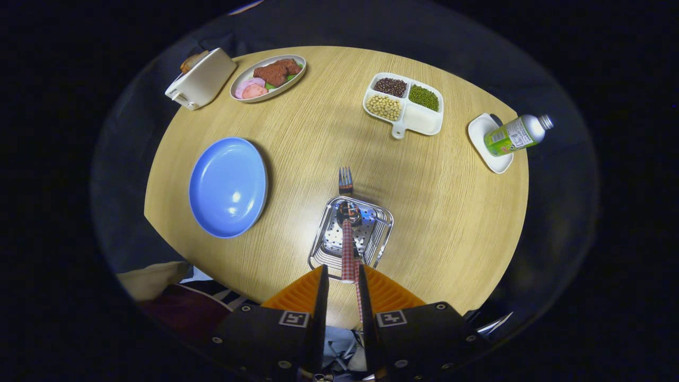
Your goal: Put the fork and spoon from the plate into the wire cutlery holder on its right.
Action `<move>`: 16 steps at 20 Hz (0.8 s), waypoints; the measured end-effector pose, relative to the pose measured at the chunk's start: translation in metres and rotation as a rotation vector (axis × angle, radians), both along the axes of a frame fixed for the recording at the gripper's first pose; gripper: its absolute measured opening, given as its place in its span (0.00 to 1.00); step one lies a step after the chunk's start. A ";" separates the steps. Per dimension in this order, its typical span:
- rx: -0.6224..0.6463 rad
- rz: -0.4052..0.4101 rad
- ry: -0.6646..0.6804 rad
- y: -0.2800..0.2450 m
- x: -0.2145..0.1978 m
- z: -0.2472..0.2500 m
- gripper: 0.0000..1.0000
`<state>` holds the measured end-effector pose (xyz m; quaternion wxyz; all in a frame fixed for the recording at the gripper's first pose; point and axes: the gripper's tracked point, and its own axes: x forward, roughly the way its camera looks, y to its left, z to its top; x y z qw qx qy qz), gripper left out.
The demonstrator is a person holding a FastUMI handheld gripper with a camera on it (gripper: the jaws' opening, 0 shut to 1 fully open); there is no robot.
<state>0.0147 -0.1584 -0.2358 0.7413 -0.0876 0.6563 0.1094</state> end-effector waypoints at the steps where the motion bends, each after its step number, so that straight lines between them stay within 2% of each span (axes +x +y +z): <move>1: 0.015 -0.017 -0.009 0.002 0.000 0.001 0.41; 4: 0.041 -0.055 -0.043 0.003 0.000 0.005 0.65; 6: 0.073 -0.071 -0.070 0.007 -0.001 0.011 0.86; 11: 0.130 -0.141 -0.221 0.015 0.007 0.045 0.99; 16: 0.141 -0.115 -0.473 0.021 0.022 0.107 0.99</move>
